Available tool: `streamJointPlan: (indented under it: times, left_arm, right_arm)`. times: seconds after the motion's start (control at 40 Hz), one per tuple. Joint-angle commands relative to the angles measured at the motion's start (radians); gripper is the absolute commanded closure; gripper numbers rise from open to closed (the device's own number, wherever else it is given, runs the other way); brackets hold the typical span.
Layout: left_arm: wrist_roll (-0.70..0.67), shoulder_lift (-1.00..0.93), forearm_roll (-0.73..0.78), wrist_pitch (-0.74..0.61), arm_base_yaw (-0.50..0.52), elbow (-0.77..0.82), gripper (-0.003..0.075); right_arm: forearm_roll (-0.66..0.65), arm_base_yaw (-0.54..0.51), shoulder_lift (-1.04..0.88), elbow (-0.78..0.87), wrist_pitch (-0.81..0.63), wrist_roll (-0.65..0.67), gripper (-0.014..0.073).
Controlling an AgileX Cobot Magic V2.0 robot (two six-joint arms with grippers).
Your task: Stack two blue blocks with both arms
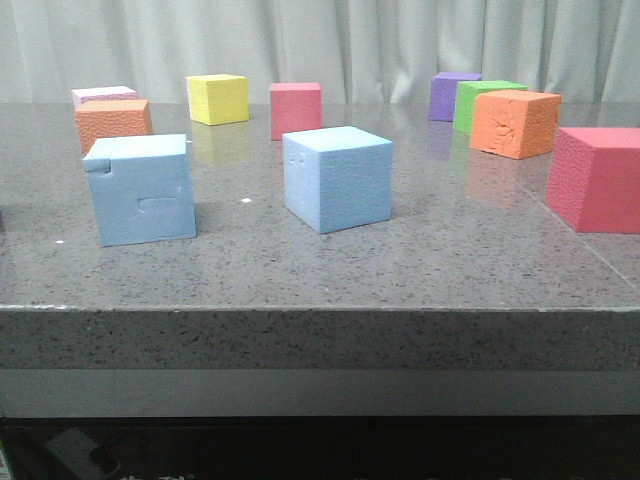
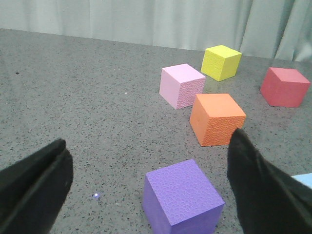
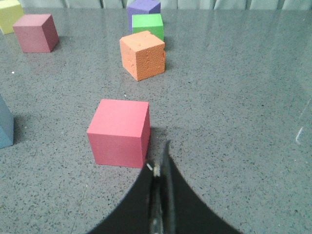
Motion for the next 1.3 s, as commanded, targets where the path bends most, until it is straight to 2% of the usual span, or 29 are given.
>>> streamJointPlan:
  times: [0.0,0.6,0.8,1.0,1.28]
  left_arm:
    - [-0.005,0.004,0.0,-0.082,0.001,-0.038,0.0092]
    - [-0.005,0.004,-0.045,-0.092,-0.001,-0.038,0.0092]
    - [-0.005,0.04,-0.045,-0.081,-0.019,-0.089,0.0092]
    - [-0.001,0.134,-0.036,-0.02,-0.154,-0.207,0.0092]
    - [-0.001,0.346,0.036,0.196,-0.357,-0.4,0.0092]
  right_arm:
    - [0.002,-0.004,-0.048,0.026,-0.126,-0.012,0.0665]
    - [0.002,-0.002,-0.063,0.038,-0.155,-0.012,0.0665]
    - [0.002,-0.002,-0.063,0.038,-0.155,-0.012,0.0665]
    - [0.002,-0.002,-0.063,0.038,-0.155,-0.012,0.0665]
    - [0.002,-0.002,-0.063,0.038,-0.154,-0.012,0.0665]
